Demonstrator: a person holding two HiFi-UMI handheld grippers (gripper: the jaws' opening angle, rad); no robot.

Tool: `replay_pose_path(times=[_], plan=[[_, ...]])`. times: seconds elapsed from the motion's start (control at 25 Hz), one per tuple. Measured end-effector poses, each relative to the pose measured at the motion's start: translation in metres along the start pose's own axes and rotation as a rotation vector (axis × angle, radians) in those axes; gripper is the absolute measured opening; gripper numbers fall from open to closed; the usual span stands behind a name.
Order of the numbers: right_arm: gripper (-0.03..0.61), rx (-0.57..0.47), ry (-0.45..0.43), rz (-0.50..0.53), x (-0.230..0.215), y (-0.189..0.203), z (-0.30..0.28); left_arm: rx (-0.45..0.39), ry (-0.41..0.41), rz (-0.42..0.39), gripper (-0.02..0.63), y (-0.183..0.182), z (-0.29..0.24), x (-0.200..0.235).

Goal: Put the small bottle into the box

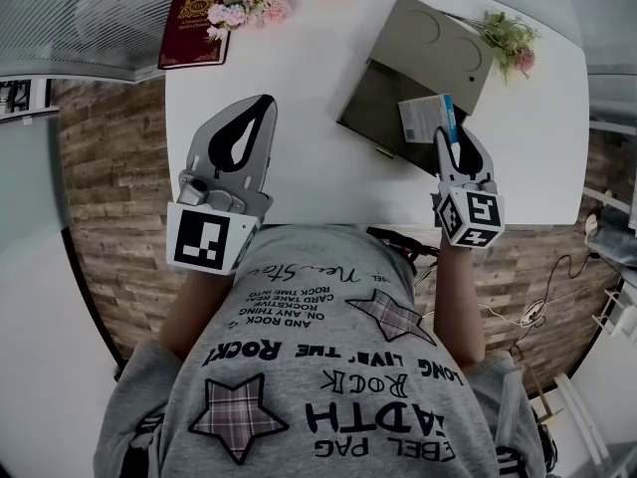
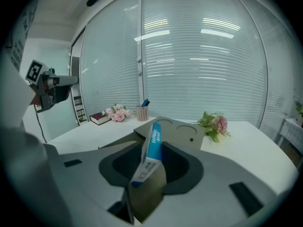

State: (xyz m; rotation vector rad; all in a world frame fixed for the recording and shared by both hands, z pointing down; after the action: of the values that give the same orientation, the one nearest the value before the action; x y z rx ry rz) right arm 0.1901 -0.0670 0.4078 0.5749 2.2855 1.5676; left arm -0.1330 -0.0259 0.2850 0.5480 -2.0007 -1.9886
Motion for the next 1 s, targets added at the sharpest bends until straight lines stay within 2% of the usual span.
replay_pose_path(times=[0.24, 0.4, 0.52, 0.8, 1.0], plan=[[0.120, -0.005, 0.022, -0.002, -0.004, -0.001, 0.001, 0.035, -0.004, 0.014, 0.009, 0.002, 0.002, -0.002], [0.117, 0.003, 0.031, -0.017, -0.006, 0.001, 0.001, 0.009, -0.003, 0.001, 0.009, 0.000, 0.002, -0.002], [0.117, 0.014, 0.037, -0.065, -0.012, 0.003, -0.001, -0.006, -0.004, -0.006, 0.009, -0.001, 0.000, -0.001], [0.117, 0.030, 0.036, -0.254, -0.024, 0.018, -0.007, 0.004, -0.003, -0.006, 0.009, 0.001, 0.000, -0.003], [0.117, 0.056, 0.031, -0.276, -0.024, 0.026, -0.011, 0.002, -0.007, -0.008, 0.009, 0.000, 0.002, -0.003]])
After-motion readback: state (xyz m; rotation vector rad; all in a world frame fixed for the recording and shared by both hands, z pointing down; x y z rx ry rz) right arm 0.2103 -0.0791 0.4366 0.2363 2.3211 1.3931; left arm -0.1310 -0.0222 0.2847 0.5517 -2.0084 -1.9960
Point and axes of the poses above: the fingertips, and each gripper's own axes: z backward along the fingers, x to its left, y out of its underside, the point moved 7 cm from there along z, backward along the fingers, and after that the axes turned 8 degrees about -x, right-handed, at the moved point
